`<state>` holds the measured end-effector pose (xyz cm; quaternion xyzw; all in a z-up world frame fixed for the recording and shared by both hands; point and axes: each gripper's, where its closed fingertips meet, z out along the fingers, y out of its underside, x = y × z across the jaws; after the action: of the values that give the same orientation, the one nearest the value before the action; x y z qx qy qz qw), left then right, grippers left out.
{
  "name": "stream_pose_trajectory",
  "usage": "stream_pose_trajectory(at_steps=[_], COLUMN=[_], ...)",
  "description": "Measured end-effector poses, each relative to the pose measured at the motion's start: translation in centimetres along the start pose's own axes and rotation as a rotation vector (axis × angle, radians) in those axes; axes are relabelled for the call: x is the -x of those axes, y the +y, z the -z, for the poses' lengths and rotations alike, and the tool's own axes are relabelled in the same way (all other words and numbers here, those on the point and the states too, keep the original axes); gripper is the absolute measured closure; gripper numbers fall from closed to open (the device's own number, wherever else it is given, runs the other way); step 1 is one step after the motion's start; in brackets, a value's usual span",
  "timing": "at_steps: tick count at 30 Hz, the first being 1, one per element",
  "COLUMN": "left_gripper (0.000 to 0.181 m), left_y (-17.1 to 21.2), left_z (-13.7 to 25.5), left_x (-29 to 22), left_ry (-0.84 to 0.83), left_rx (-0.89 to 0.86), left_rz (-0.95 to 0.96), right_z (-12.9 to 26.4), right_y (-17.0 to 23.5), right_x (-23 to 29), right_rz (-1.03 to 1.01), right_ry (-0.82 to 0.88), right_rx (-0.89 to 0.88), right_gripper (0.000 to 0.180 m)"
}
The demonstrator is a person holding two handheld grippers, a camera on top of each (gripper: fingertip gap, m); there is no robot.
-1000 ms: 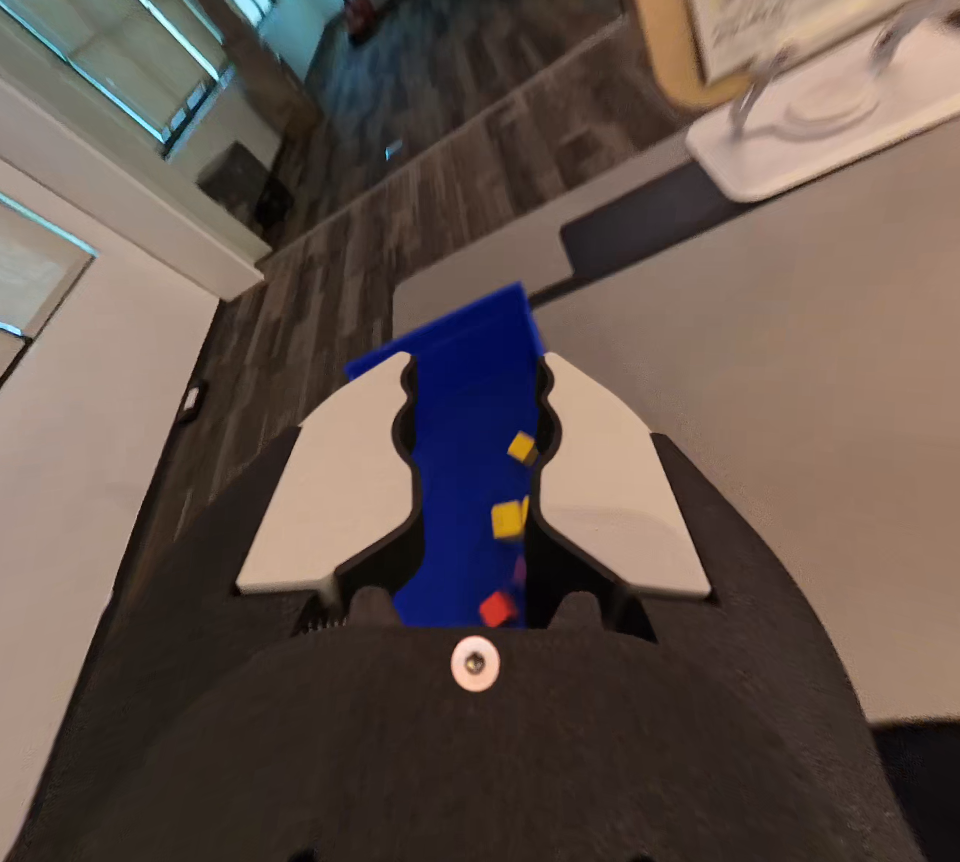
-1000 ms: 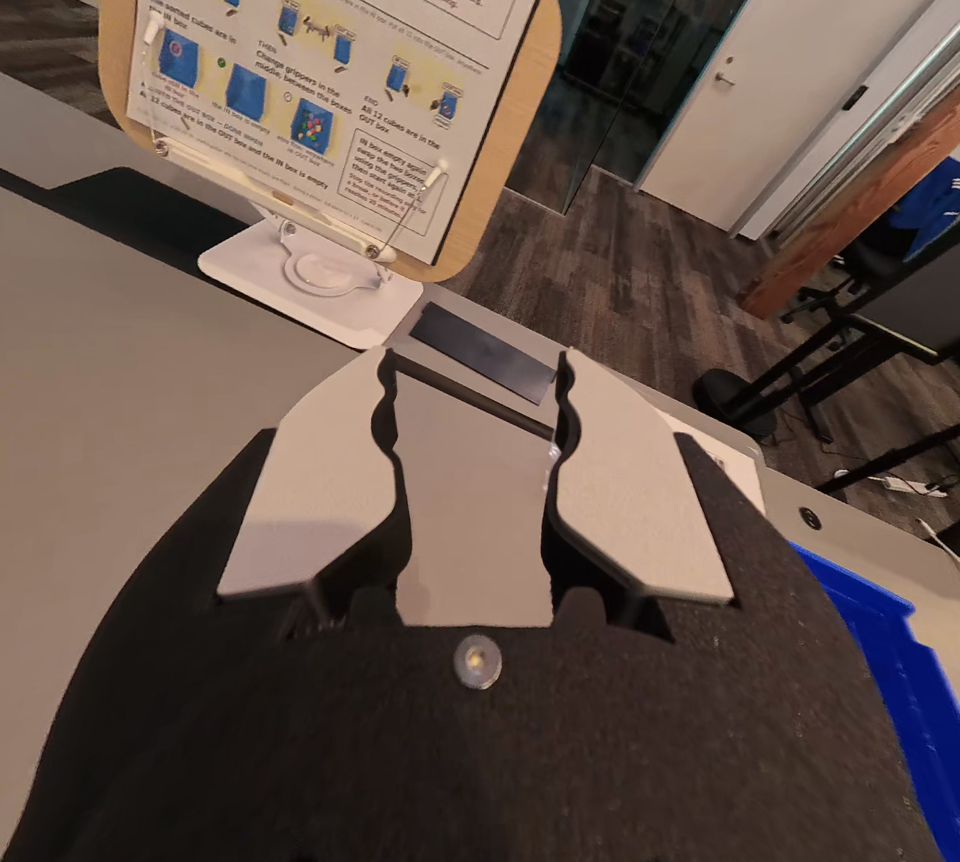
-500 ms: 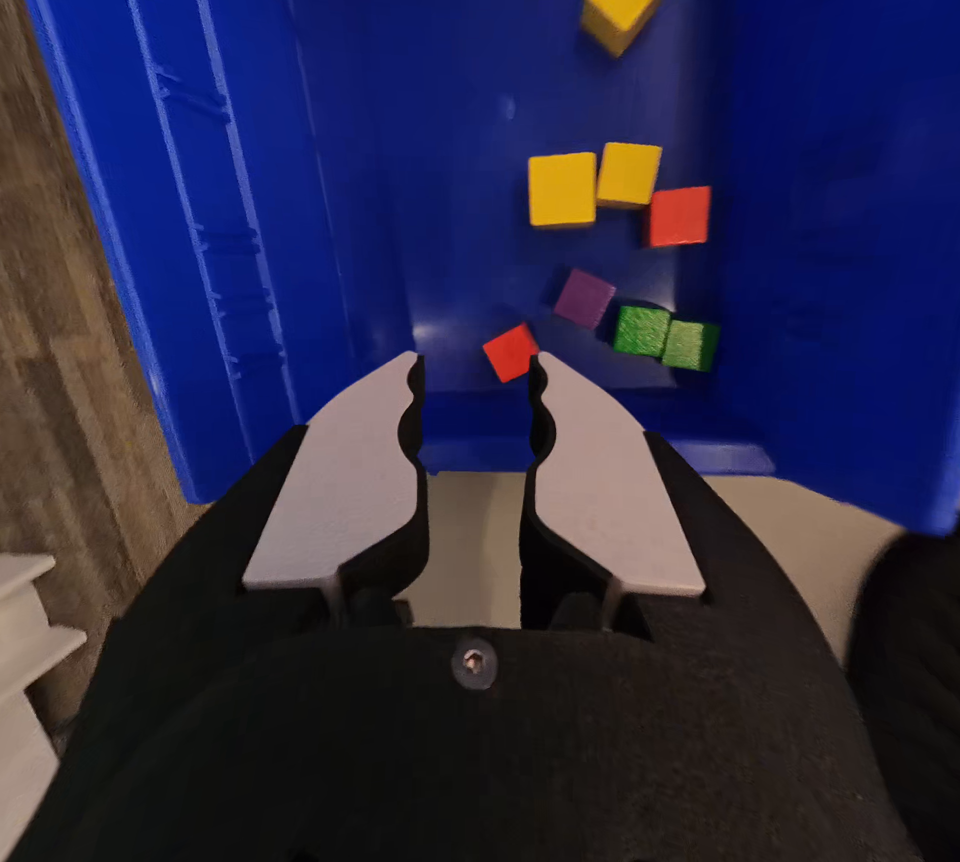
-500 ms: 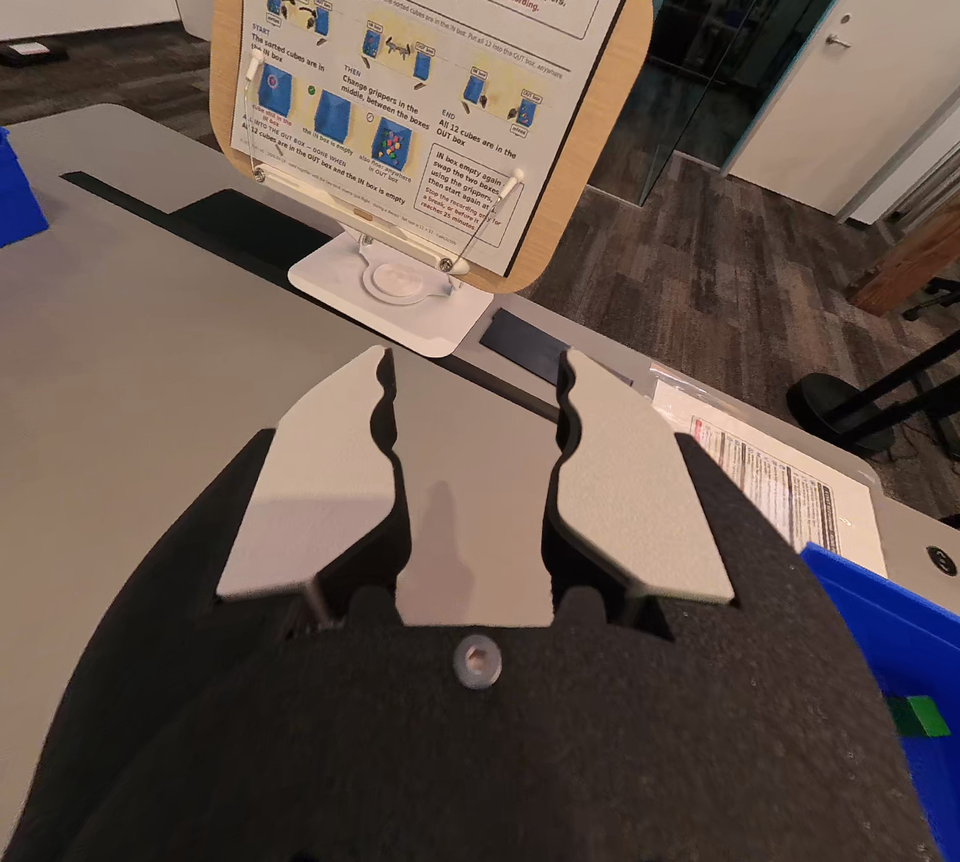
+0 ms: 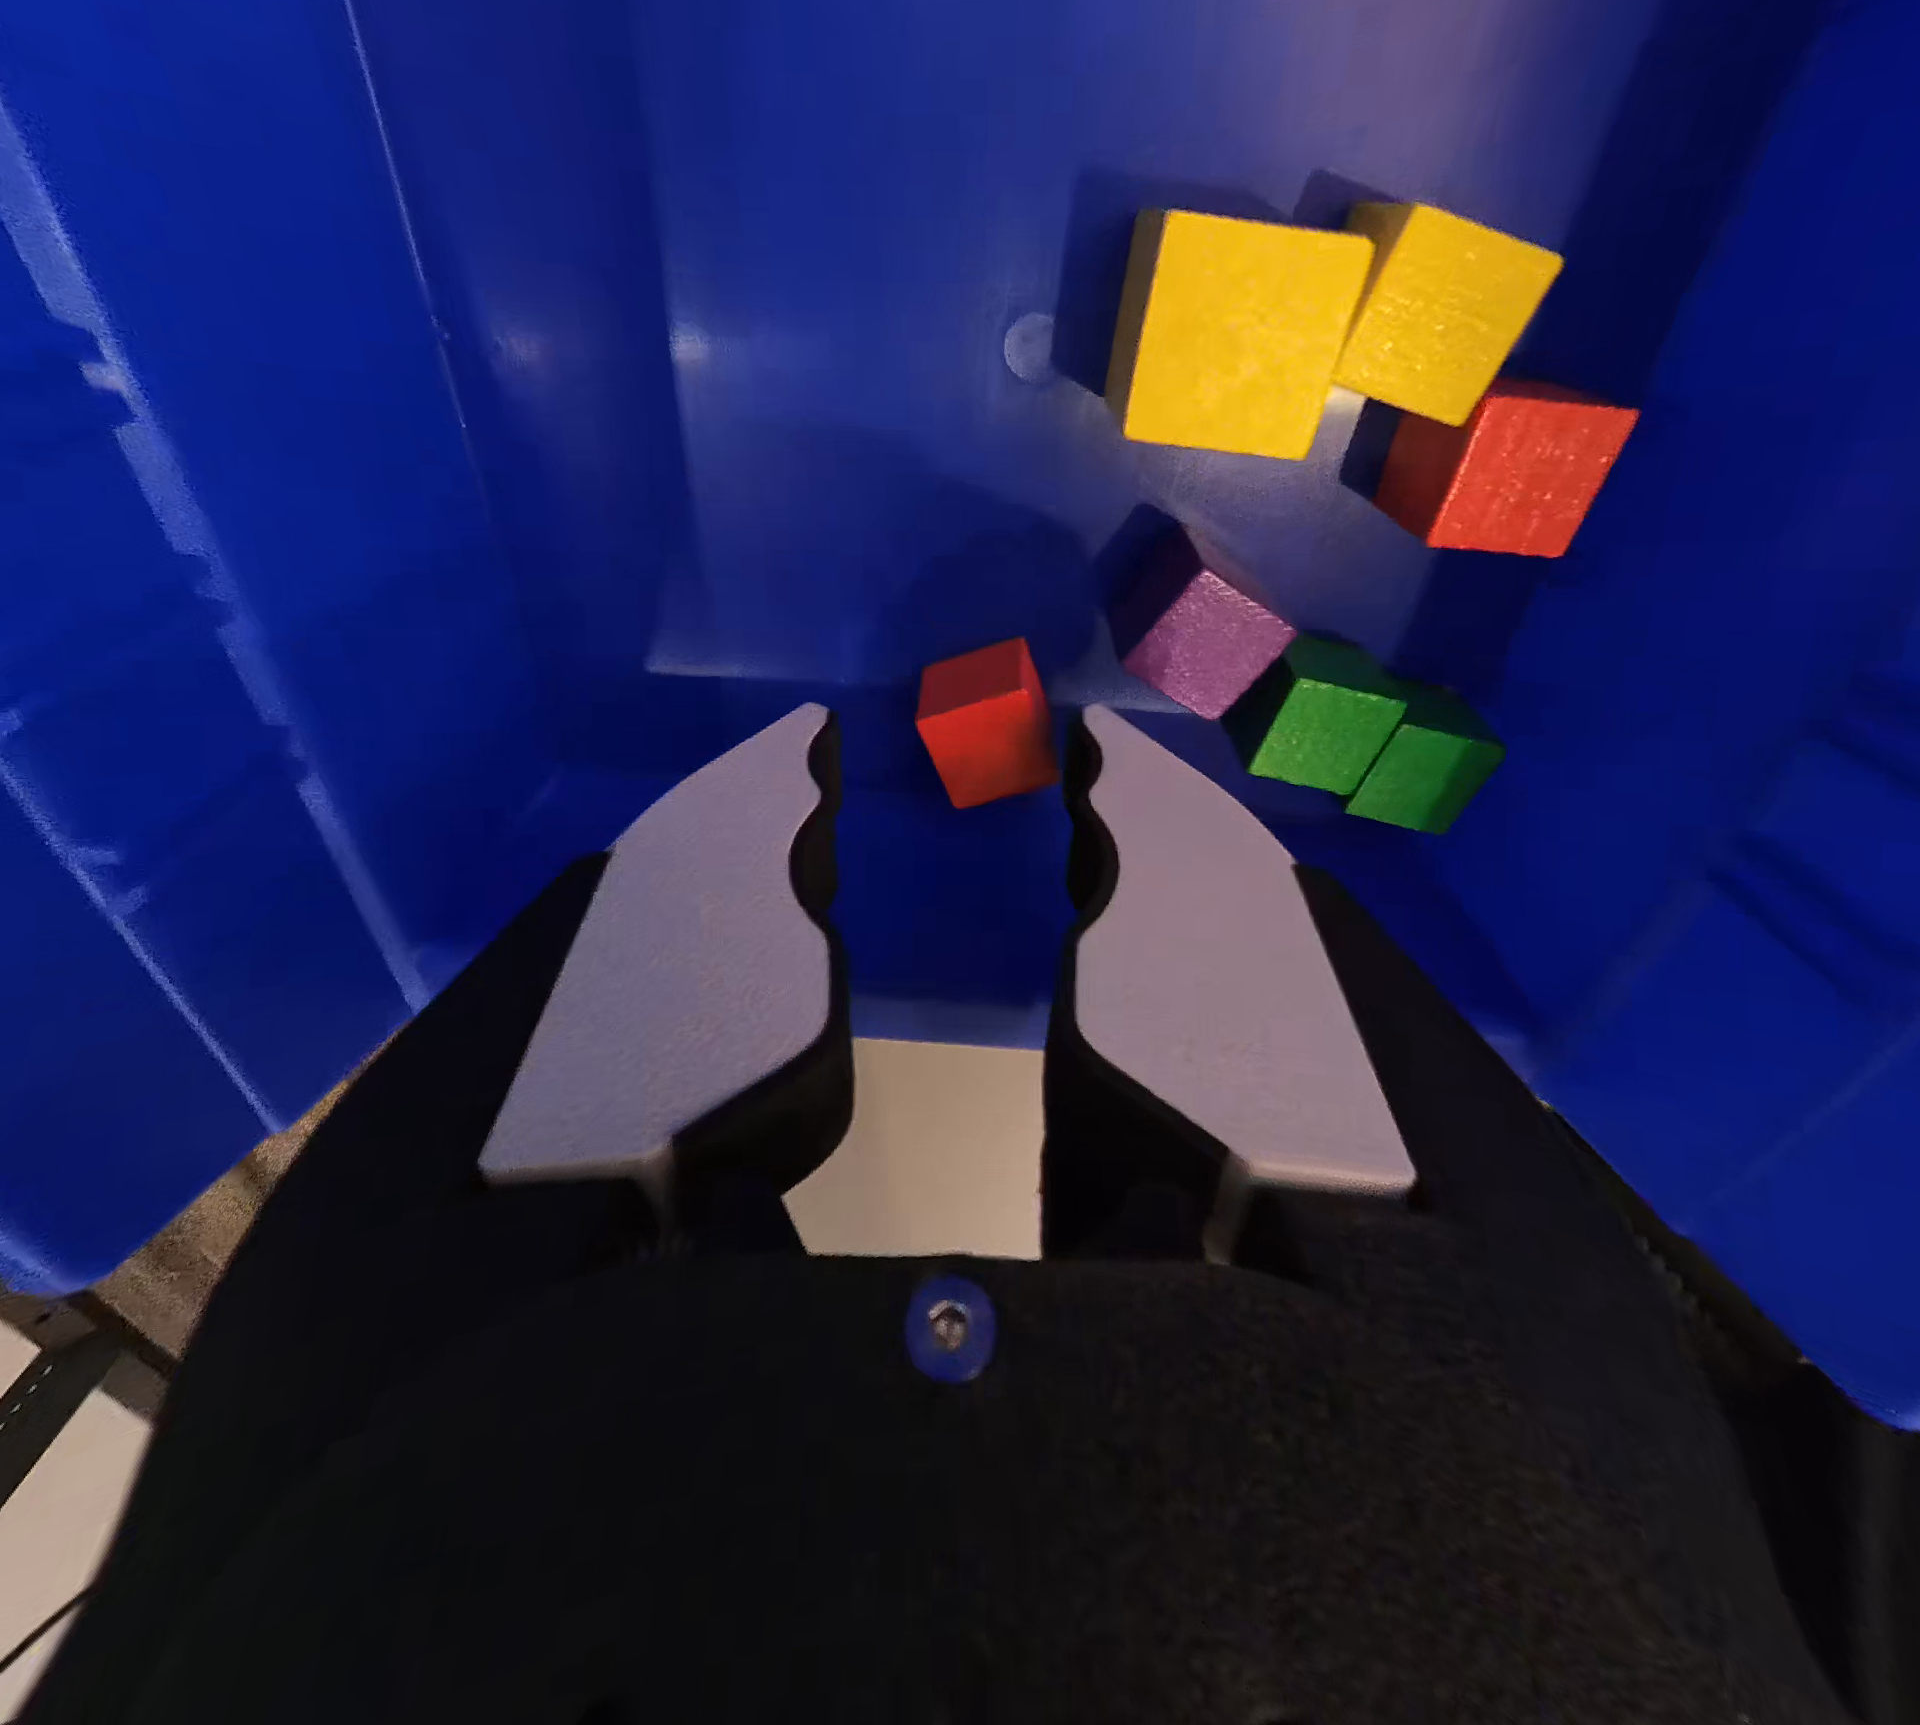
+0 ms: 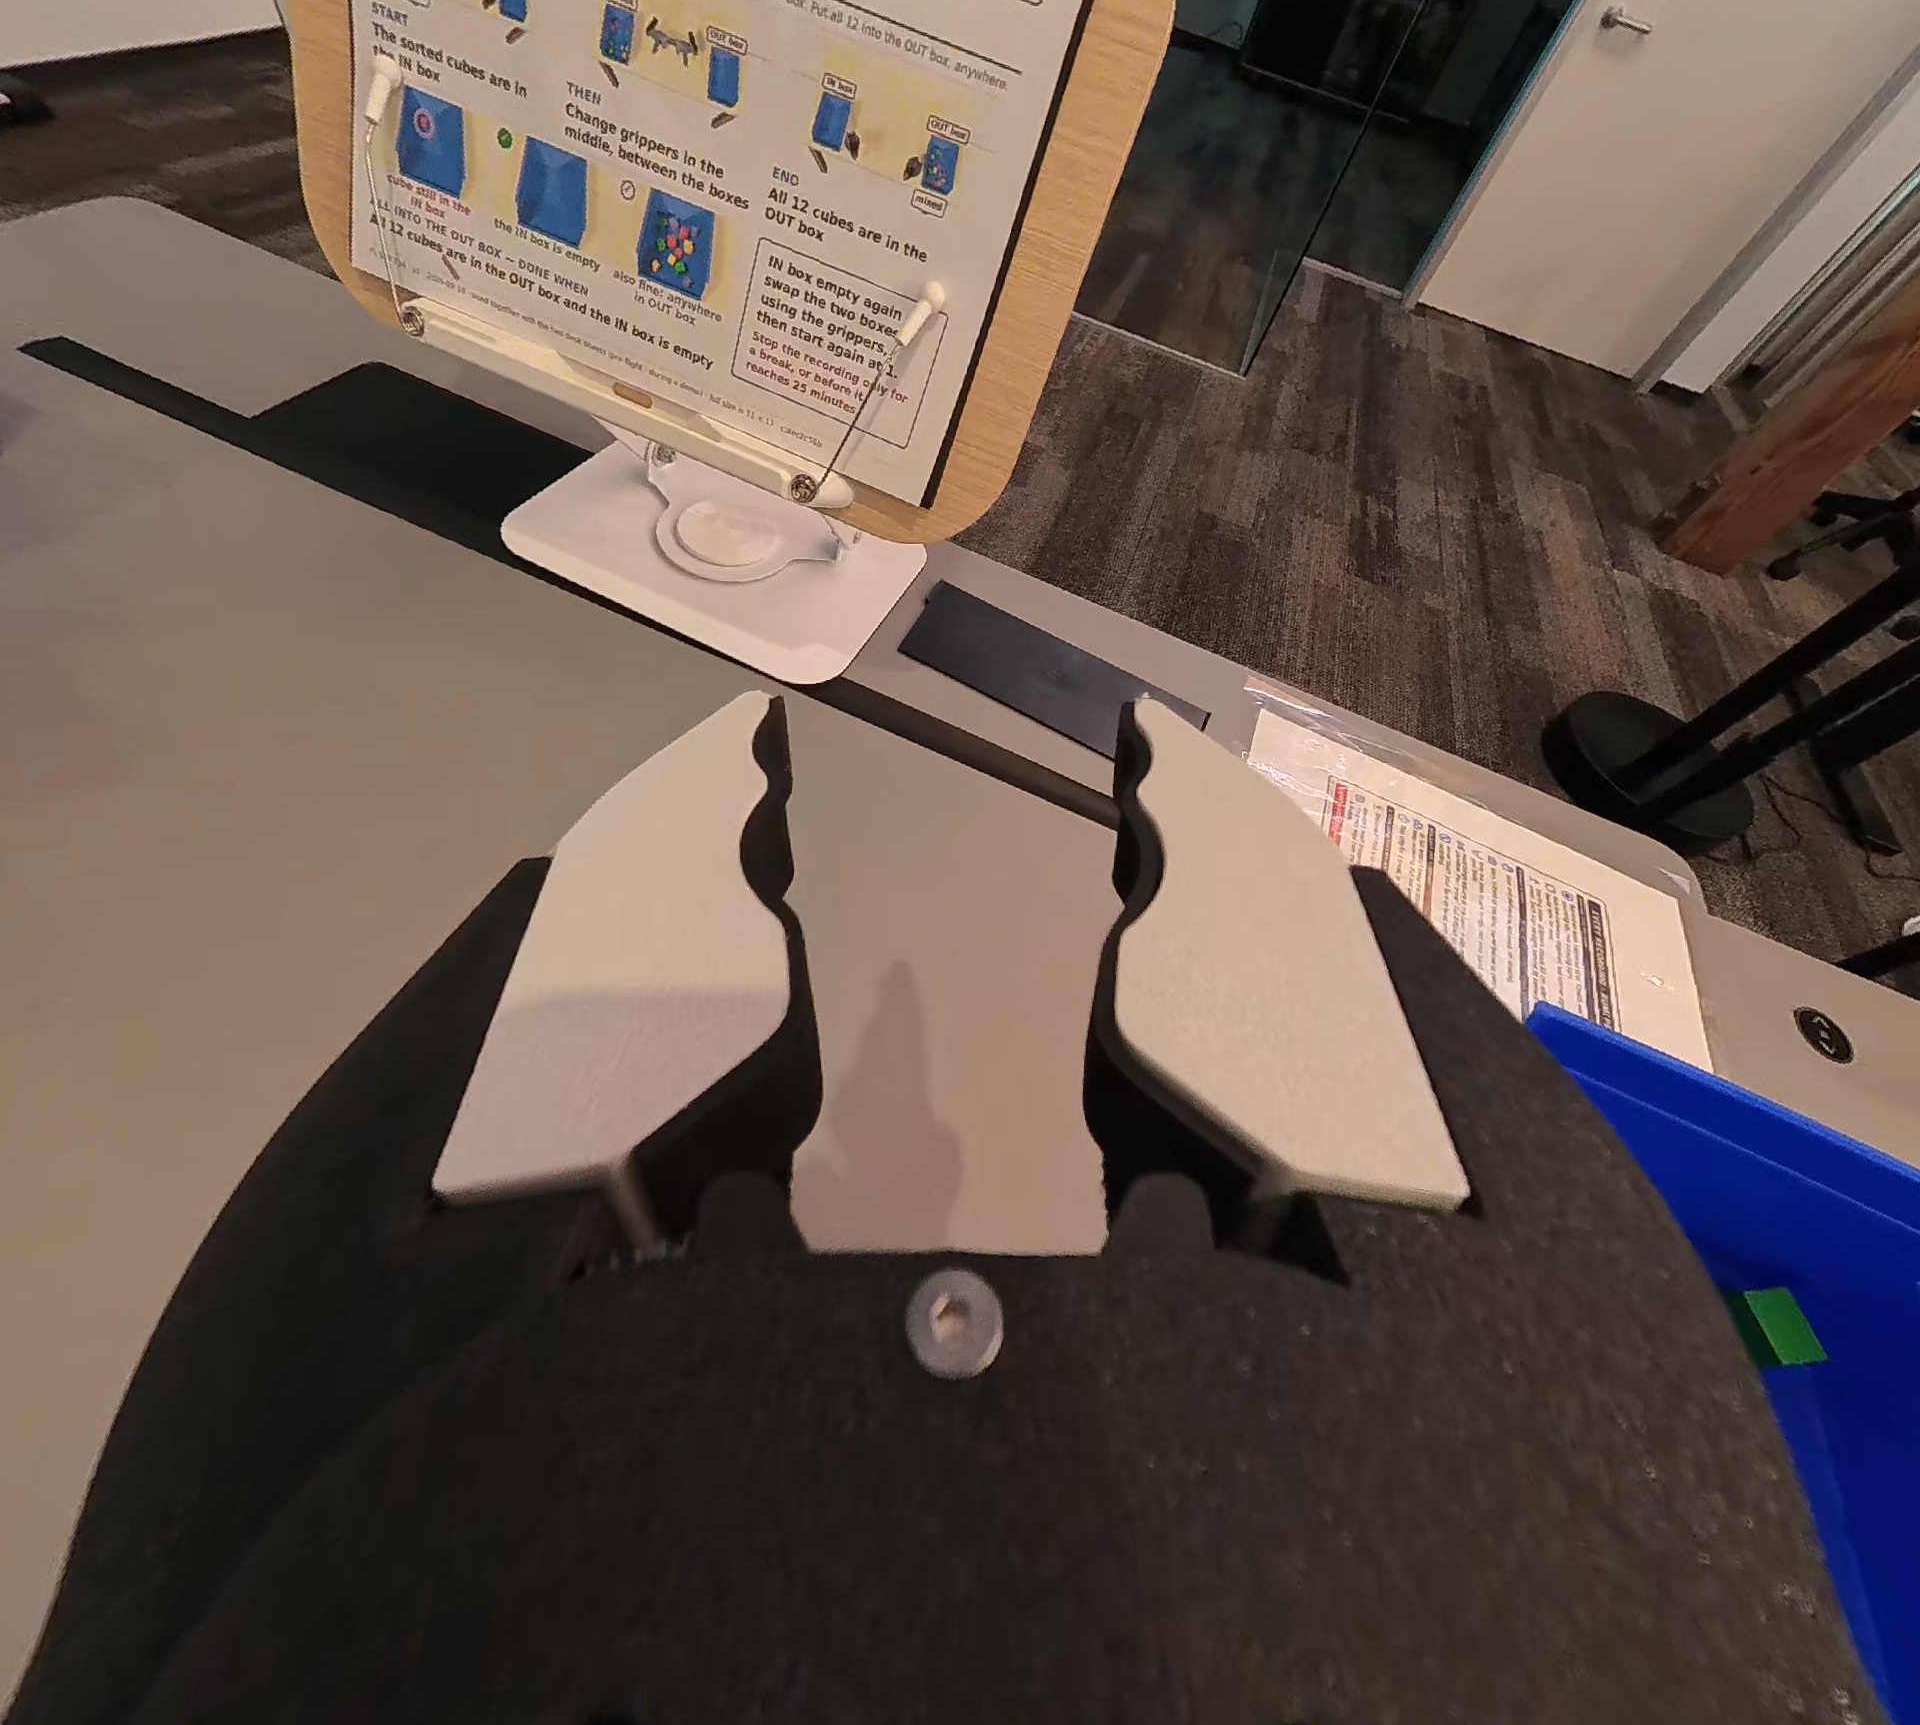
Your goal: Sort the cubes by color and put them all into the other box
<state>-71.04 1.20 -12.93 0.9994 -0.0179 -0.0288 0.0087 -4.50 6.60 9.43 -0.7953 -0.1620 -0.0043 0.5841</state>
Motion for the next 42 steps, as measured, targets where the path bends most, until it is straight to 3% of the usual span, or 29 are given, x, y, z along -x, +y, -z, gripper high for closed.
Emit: stream_pose_trajectory(at_steps=[14,18,21,25,28,31,35,39,42], left_gripper=[0.158,0.159,0.159,0.158,0.159,0.159,0.159,0.159,0.159], left_y=[-0.3,-1.0,-2.5,-4.2,-3.6,-0.9,2.6,4.4,5.1], left_z=[-0.3,2.1,6.6,15.3,21.2,25.3,27.7,27.6,27.1], left_x=[-0.5,-0.5,-1.8,-9.9,-19.0,-28.3,-36.7,-41.9,-44.2], left_ry=[-0.009,0.016,0.076,0.262,0.418,0.690,1.000,1.156,1.208], left_rx=[0.054,-0.062,-0.241,-0.555,-0.782,-0.890,-0.869,-0.772,-0.702], left_rz=[-0.026,-0.024,-0.051,-0.271,-0.535,-0.734,-0.895,-0.972,-1.002], right_z=[0.8,1.1,1.3,1.0,1.4,3.6,6.5,8.3,9.2], right_y=[-0.2,-0.6,-0.9,-1.5,-2.5,-3.2,-3.3,-3.9,-3.8], right_x=[-1.0,-1.1,-0.6,2.5,8.5,15.1,20.4,22.0,22.3], right_rz=[-0.012,-0.020,-0.026,-0.022,0.005,0.151,0.304,0.440,0.521], right_ry=[0.003,-0.005,-0.031,-0.175,-0.477,-0.779,-0.967,-0.928,-0.898], right_rx=[-0.017,-0.036,-0.052,-0.078,-0.138,-0.267,-0.421,-0.576,-0.626], right_gripper=[0.122,0.124,0.125,0.126,0.126,0.127,0.126,0.131,0.145])
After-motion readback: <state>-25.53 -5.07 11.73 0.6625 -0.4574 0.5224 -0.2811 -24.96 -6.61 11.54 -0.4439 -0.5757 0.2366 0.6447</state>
